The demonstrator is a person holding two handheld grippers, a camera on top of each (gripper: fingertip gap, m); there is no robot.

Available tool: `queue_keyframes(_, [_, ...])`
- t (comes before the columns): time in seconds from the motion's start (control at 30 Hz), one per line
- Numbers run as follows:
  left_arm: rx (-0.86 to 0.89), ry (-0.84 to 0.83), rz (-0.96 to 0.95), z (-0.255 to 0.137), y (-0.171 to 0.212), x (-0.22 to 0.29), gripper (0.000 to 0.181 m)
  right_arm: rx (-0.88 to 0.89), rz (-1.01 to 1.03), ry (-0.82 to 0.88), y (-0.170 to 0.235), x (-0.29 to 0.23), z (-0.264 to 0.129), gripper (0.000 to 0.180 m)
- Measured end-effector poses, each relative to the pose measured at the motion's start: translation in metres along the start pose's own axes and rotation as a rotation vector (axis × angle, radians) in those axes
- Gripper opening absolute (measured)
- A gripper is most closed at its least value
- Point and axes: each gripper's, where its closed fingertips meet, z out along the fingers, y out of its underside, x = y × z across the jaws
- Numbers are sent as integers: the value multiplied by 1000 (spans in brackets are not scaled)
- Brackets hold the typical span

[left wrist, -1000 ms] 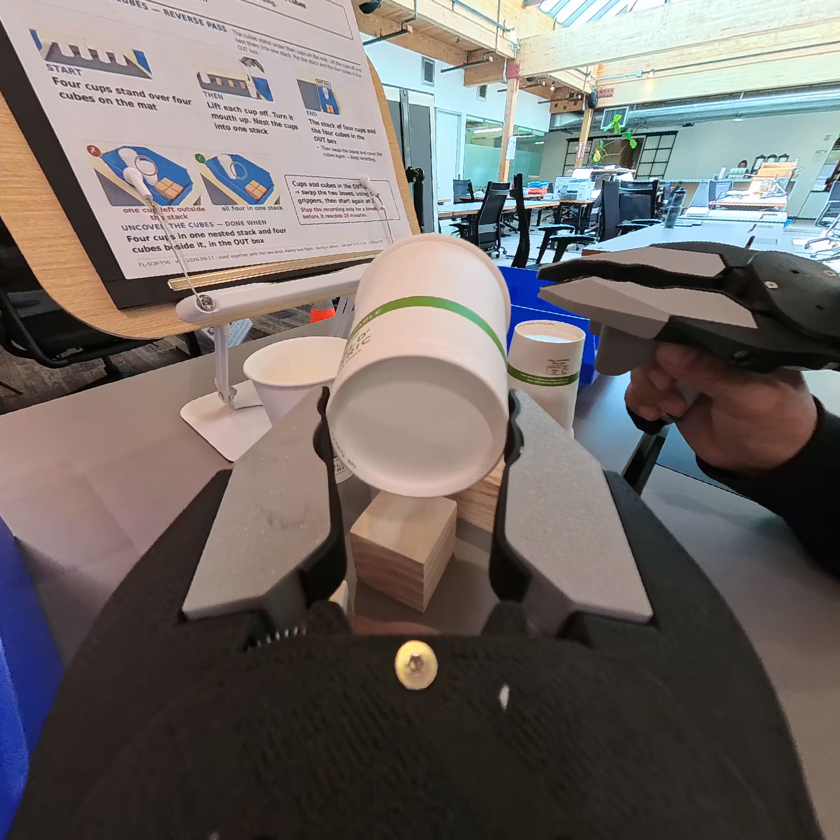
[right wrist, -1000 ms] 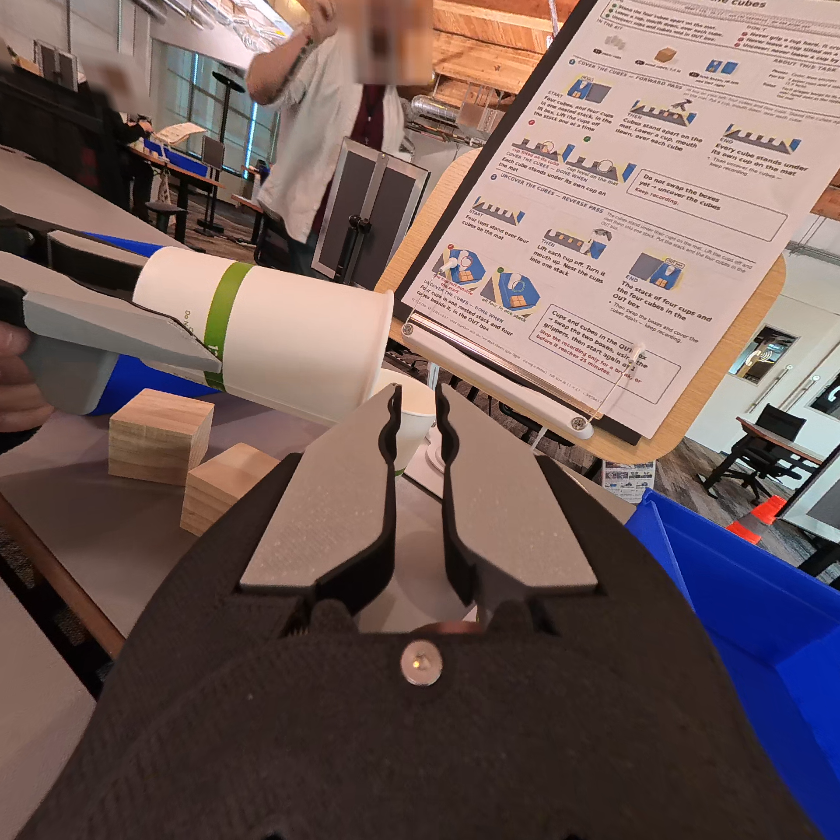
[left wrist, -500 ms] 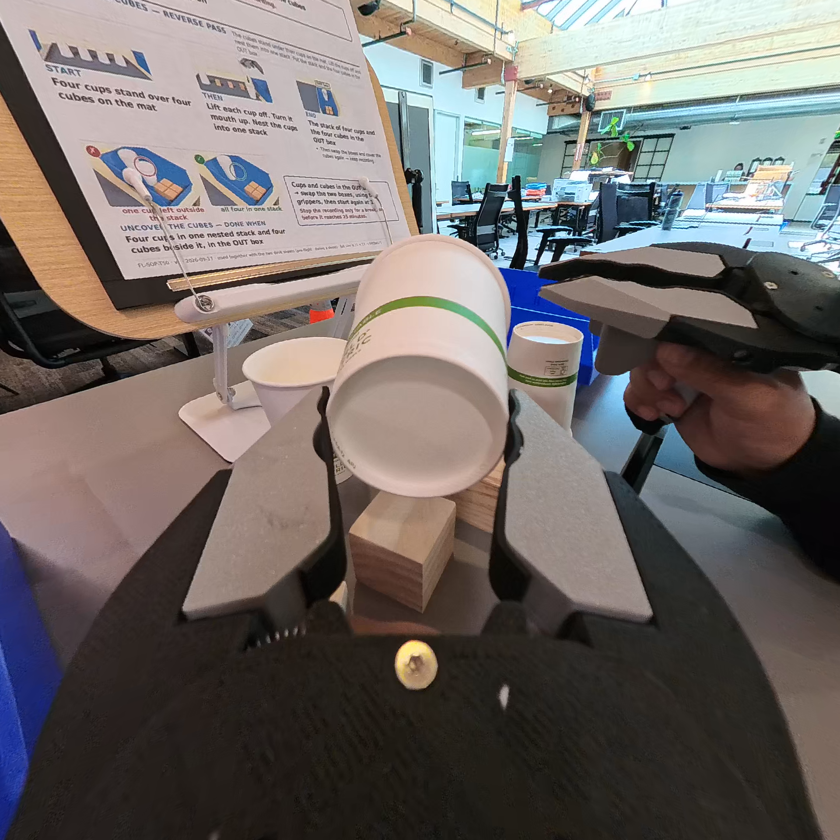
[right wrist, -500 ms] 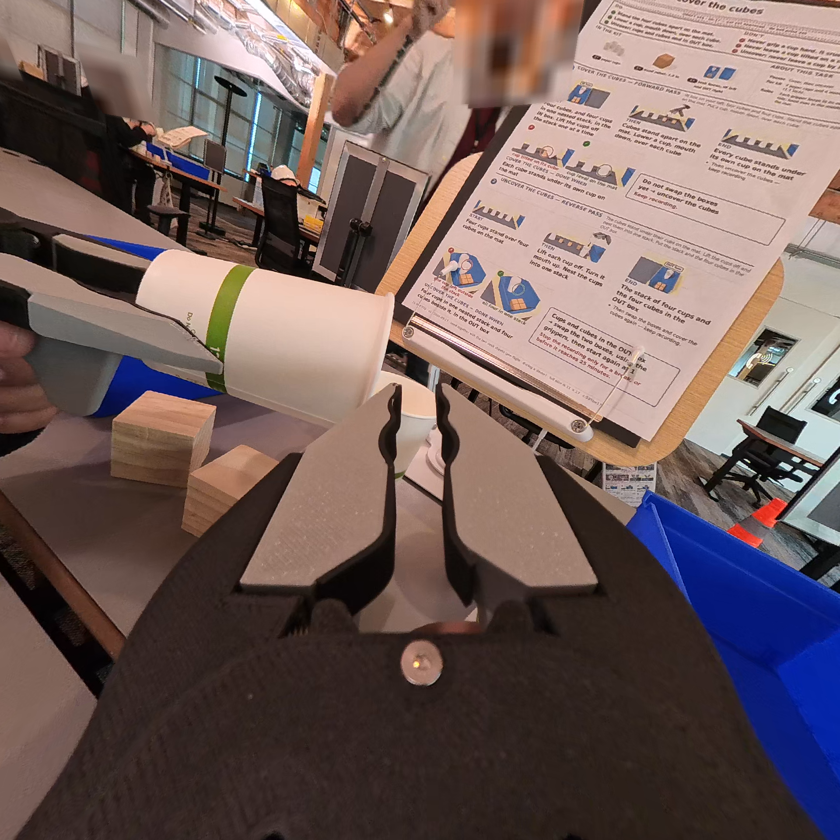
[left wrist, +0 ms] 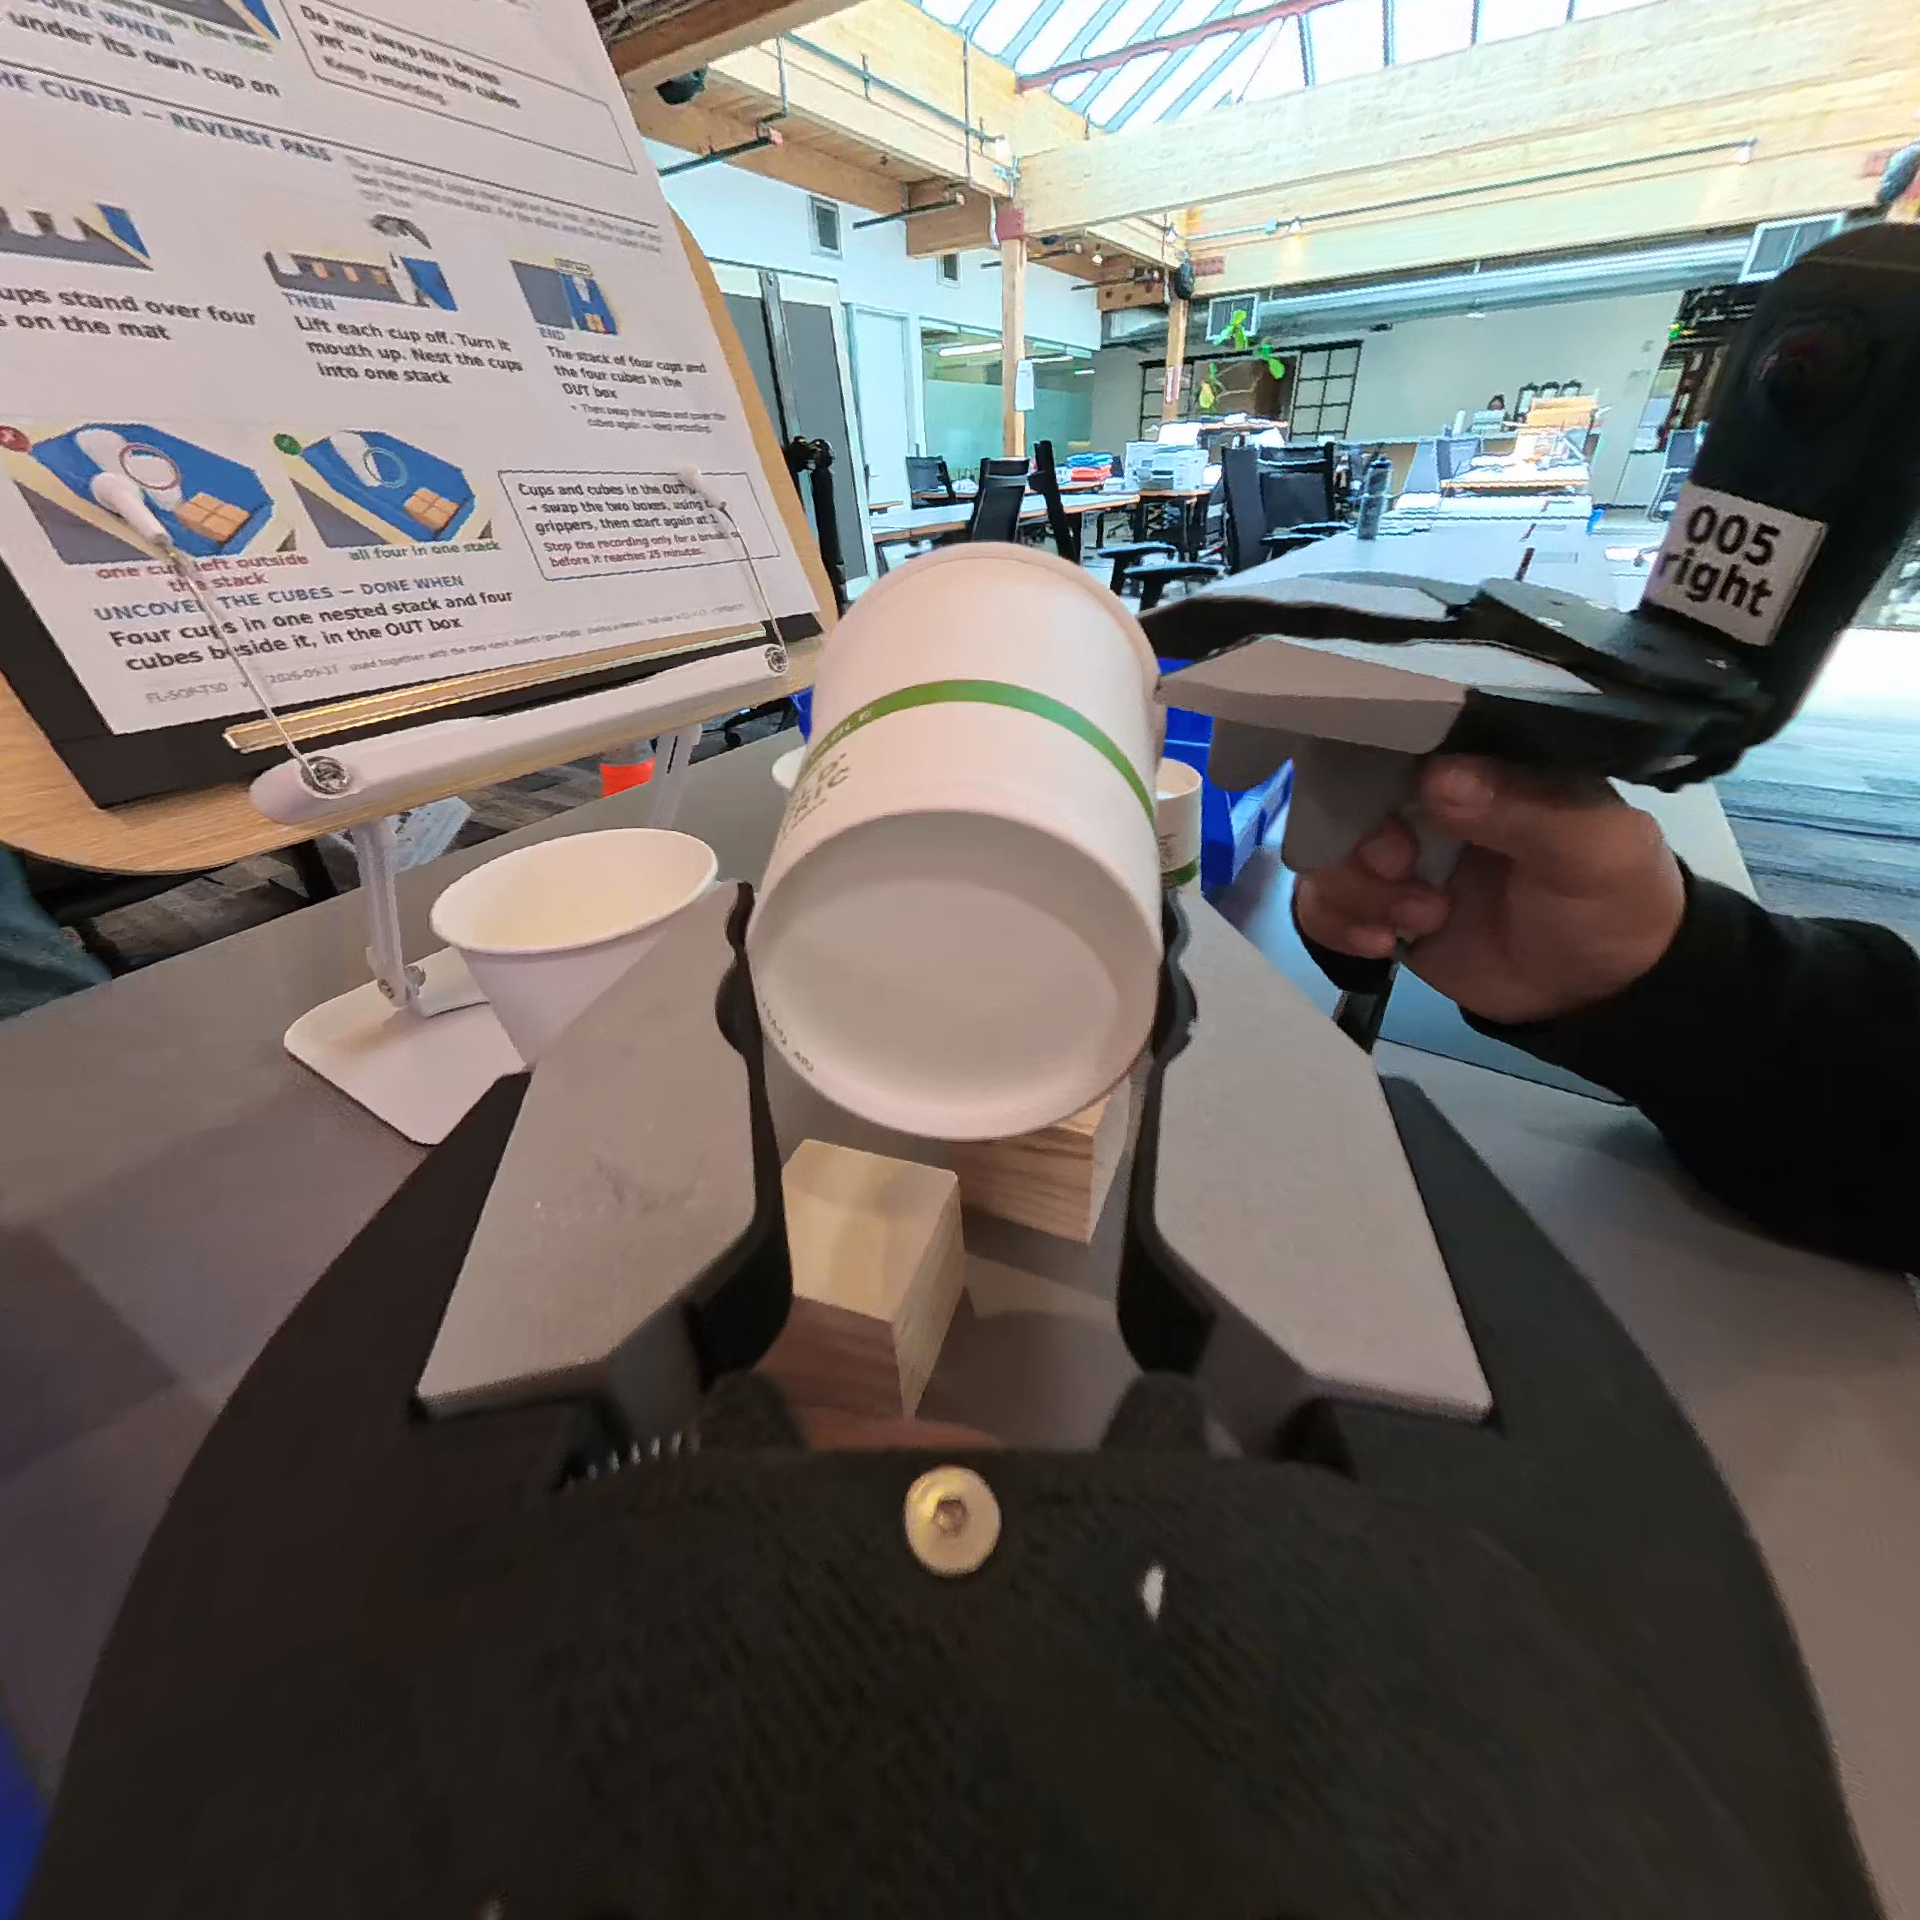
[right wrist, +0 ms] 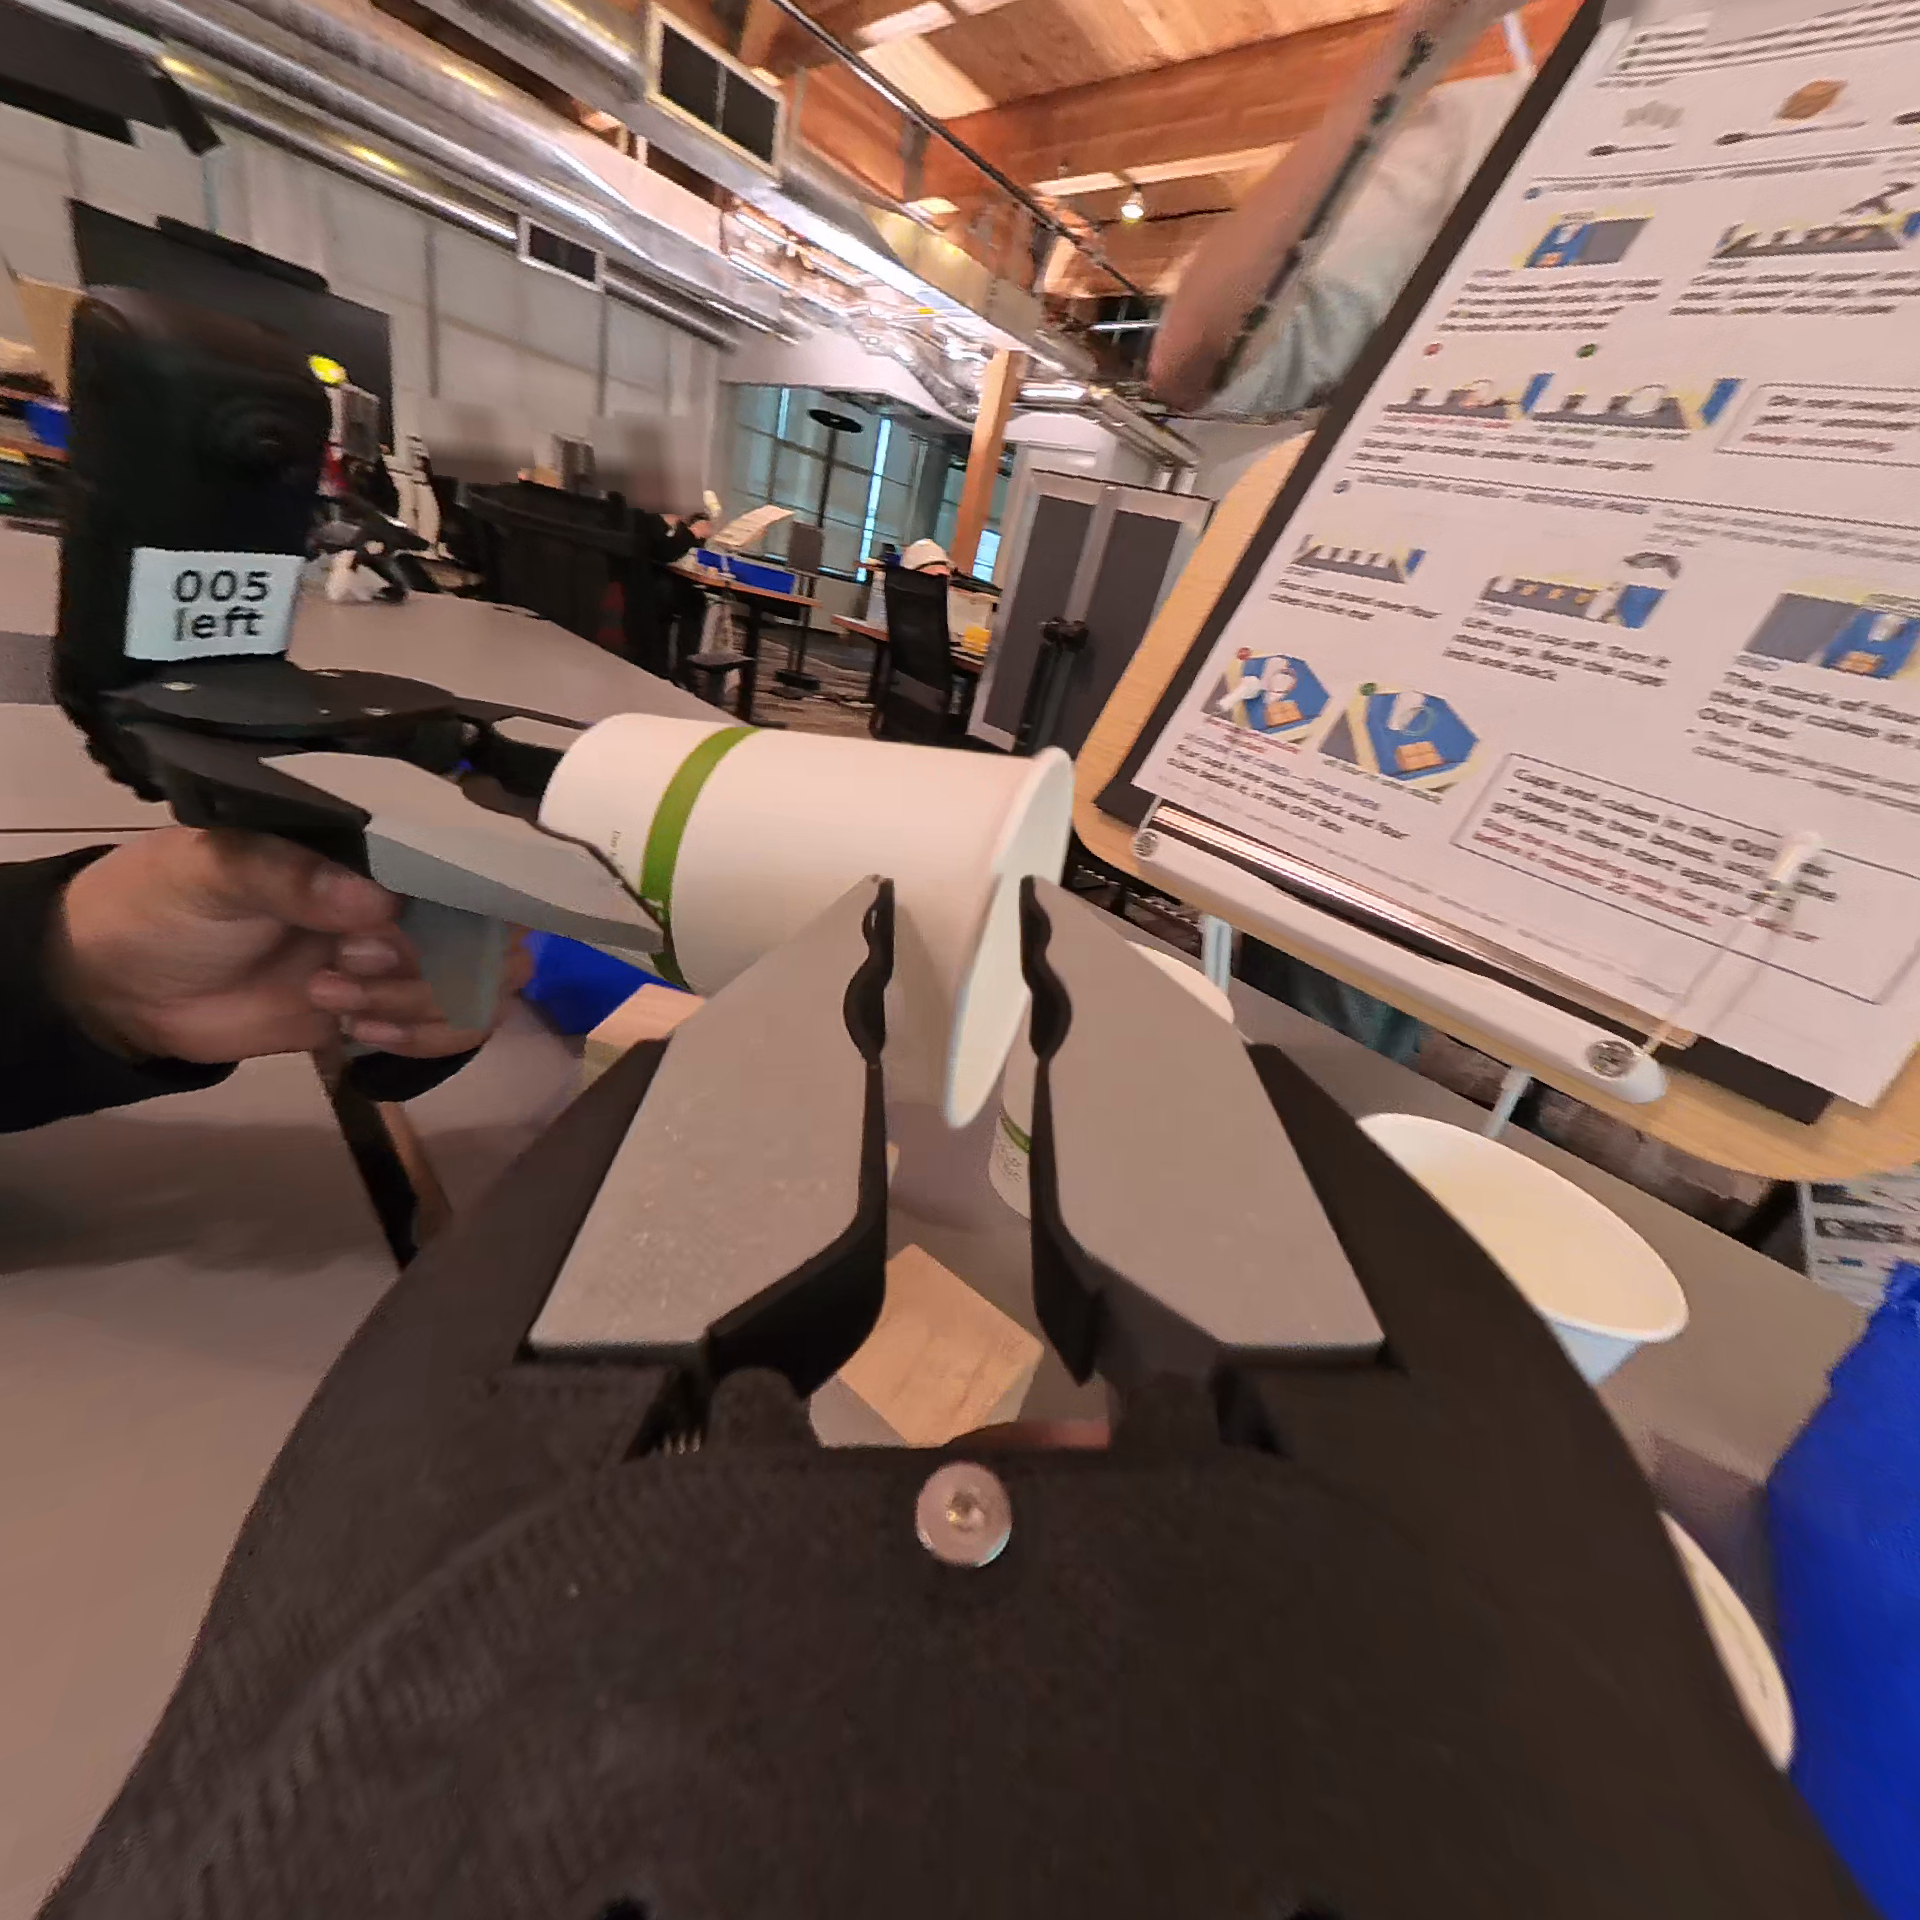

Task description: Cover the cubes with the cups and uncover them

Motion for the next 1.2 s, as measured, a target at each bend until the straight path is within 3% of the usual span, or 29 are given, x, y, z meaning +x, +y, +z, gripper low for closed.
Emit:
queue_keyframes(0.17, [-9,36,-12,1,2,5,75,12,6,-30,-4,-4,-2,15])
queue_keyframes(0.4, [-2,50,24,1,1,10,75,45,181,-137,-10,-2,-8,3])
queue_keyframes(1.2, [-96,12,-13,8,21,1,76,0,102,-79,-6,0,-8,0])
